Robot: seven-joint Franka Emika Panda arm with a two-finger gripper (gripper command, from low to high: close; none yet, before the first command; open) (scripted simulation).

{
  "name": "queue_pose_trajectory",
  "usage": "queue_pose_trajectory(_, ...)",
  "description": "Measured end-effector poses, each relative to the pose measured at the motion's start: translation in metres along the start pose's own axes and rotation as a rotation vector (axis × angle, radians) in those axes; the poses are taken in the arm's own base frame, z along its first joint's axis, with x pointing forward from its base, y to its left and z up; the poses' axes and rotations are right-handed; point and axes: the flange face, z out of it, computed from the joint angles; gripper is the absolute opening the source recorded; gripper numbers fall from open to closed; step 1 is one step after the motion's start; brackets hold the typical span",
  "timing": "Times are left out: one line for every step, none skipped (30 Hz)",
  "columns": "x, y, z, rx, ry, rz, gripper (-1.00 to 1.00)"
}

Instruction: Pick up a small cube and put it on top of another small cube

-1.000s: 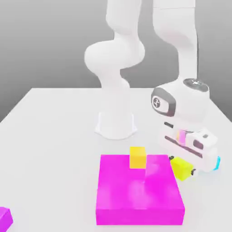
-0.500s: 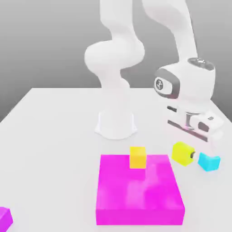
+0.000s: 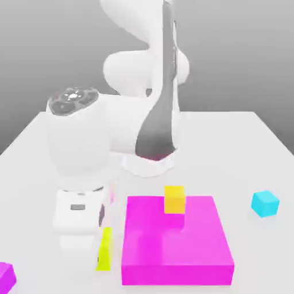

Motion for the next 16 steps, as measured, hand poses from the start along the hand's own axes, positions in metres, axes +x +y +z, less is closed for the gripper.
queue_pose_trajectory(-0.017, 0.019, -0.004, -0.004, 0.0, 0.035, -1.0)
queue_pose_trajectory(-0.033, 0.037, -0.006, -0.008, 0.0, 0.069, -1.0)
queue_pose_trajectory(-0.05, 0.056, -0.003, -0.012, 0.0, 0.103, -1.0)
queue_pose_trajectory(-0.067, 0.074, 0.007, -0.017, 0.0, 0.137, -1.0)
queue_pose_trajectory(-0.079, 0.088, 0.022, -0.021, 0.0, 0.16, -1.0)
queue_pose_trajectory(-0.086, 0.094, 0.035, -0.023, 0.0, 0.173, 1.0)
queue_pose_trajectory(-0.086, 0.094, 0.035, -0.023, 0.0, 0.173, 1.0)
queue_pose_trajectory(-0.086, 0.094, 0.035, -0.023, 0.0, 0.173, 1.0)
queue_pose_trajectory(-0.086, 0.094, 0.035, -0.023, 0.0, 0.173, 1.0)
queue_pose_trajectory(-0.086, 0.094, 0.035, -0.023, 0.0, 0.173, 1.0)
queue_pose_trajectory(-0.086, 0.094, 0.035, -0.023, 0.0, 0.173, 1.0)
queue_pose_trajectory(-0.09, 0.097, 0.042, -0.024, 0.001, 0.179, 1.0)
queue_pose_trajectory(-0.091, 0.098, 0.037, -0.025, 0.002, 0.181, 1.0)
queue_pose_trajectory(-0.091, 0.099, 0.025, -0.026, 0.002, 0.182, 1.0)
queue_pose_trajectory(-0.092, 0.099, 0.011, -0.026, 0.002, 0.183, 1.0)
queue_pose_trajectory(-0.092, 0.099, -0.004, -0.026, 0.002, 0.183, 1.0)
